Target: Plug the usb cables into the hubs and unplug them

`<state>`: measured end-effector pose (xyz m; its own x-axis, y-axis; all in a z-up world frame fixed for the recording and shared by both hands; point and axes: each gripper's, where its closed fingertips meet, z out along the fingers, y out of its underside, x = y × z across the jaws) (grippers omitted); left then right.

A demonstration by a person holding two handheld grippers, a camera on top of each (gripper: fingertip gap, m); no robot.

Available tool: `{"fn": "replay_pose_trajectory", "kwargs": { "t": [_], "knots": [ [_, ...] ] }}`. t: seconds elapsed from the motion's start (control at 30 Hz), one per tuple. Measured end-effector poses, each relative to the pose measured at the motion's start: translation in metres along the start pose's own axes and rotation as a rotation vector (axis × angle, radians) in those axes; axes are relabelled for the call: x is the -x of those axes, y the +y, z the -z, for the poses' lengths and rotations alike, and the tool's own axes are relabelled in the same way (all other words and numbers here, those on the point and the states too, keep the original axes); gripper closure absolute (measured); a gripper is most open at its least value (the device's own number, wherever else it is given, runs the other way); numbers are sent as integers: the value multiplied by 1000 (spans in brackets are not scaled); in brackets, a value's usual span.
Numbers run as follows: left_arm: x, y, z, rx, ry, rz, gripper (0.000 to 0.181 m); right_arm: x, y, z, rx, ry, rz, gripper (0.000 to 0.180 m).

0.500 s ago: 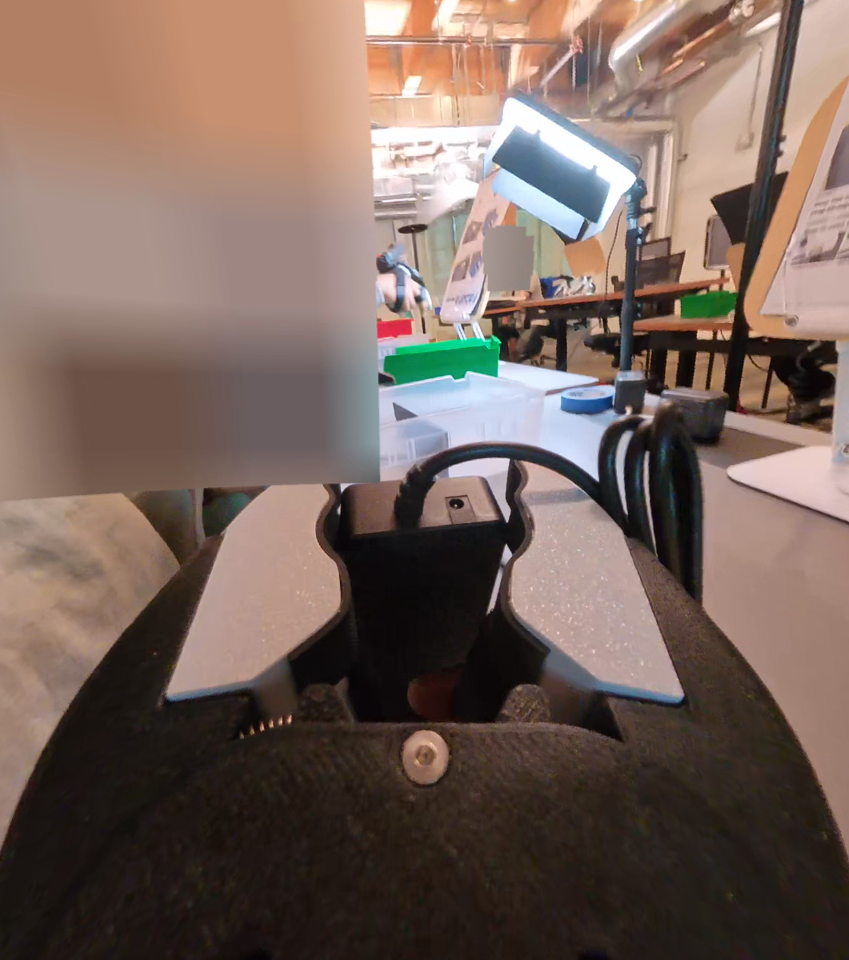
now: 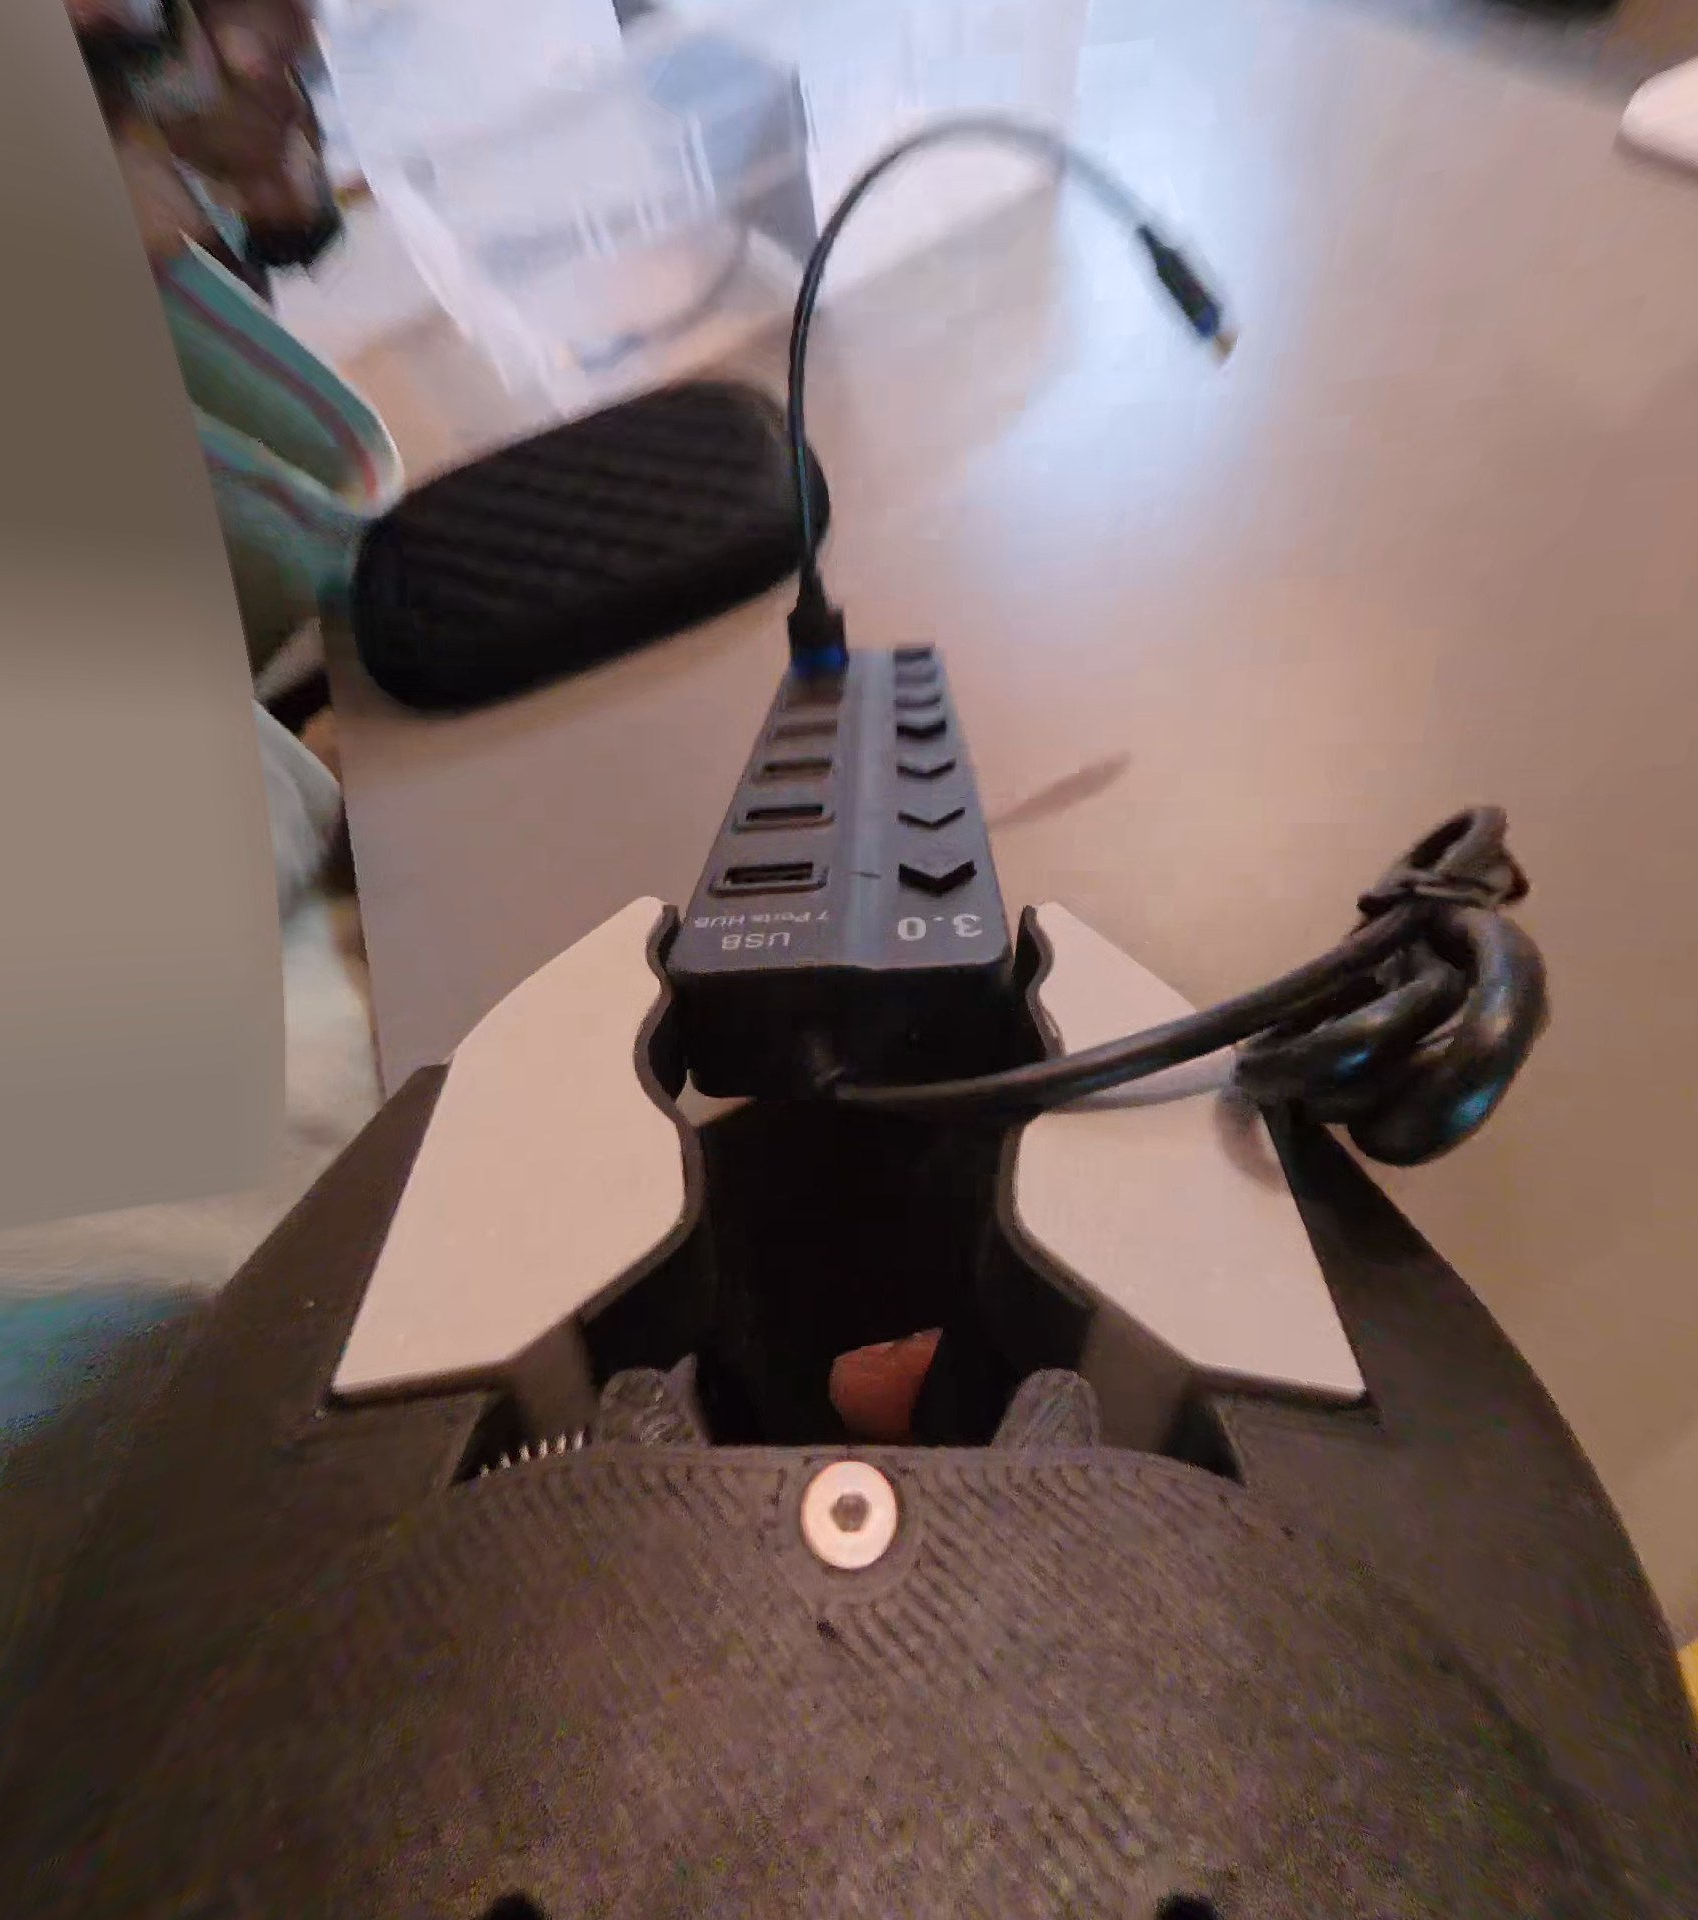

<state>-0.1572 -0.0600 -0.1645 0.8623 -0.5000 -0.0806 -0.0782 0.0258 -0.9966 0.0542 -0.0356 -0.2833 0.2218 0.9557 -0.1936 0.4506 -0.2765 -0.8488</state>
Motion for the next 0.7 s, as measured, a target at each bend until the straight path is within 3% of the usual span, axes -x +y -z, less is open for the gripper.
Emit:
{"fn": "replay_pose_trajectory", "kwargs": {
  "t": [0.23,0.47,0.7],
  "knots": [
    [13,21,16,172,-29,-64,107,-3,28,-7,172,-35,-17,118],
    [32,30,32,222,-101,-45,107,-14,47,-2,407,63,47,124],
    [51,37,56,338,-150,-81,105,-16,57,12,603,147,92,102]
  ]
}}
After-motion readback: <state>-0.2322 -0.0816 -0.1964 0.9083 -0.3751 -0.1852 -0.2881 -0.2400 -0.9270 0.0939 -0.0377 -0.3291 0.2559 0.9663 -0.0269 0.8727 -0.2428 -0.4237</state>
